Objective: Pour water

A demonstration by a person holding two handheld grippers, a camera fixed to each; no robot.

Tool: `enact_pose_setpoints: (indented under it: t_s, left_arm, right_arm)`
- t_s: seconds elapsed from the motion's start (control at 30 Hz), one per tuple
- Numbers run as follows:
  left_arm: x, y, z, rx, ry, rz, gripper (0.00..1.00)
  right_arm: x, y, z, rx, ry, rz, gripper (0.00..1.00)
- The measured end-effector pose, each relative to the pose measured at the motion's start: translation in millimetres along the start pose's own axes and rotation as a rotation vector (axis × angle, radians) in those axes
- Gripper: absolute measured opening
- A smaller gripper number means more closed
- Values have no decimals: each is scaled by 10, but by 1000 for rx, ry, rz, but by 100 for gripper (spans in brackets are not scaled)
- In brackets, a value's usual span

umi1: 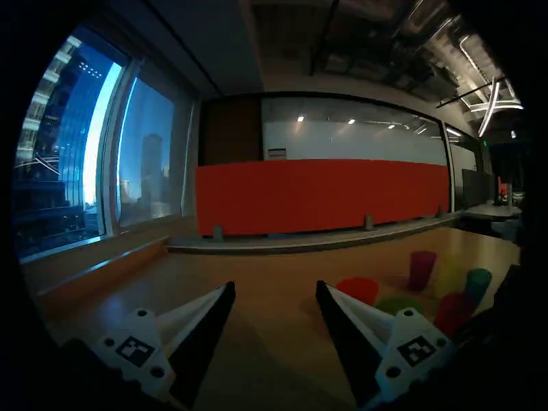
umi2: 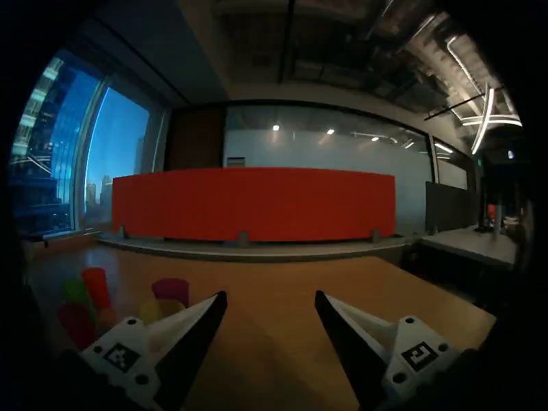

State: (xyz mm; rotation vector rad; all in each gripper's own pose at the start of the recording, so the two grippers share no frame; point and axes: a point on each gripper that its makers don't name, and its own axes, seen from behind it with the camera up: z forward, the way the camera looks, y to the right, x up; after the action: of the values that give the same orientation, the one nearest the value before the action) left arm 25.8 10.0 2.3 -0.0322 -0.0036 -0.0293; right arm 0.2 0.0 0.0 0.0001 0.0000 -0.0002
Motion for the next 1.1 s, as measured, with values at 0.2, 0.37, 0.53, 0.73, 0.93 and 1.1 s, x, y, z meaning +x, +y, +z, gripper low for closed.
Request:
enact_pose_setpoints:
  t_s: [0.2,0.37,0.53,0.73,0.93,1.1]
  left_arm:
    - [304,20,23,-13,11,-14,87]
    - [538,48,66,-30,12,-20,87]
    - [776,83,106,-52,12,-34,87]
    - [1101,111,158,-88,18,-42,87]
    - [1425,117,208,-114,28,-26,87]
    - [1587,107,221,-127,31,-15,87]
  right_arm:
    - [255,3,28,8,2,-28,99]
    - [503,26,62,18,6,-38,99]
    - [757,32,83,33,4,-33,99]
    - [1092,-9,80,61,7,-17,99]
    - [1389,-70,91,86,16,-19,99]
    - [1541,-96,101,106,27,-20,99]
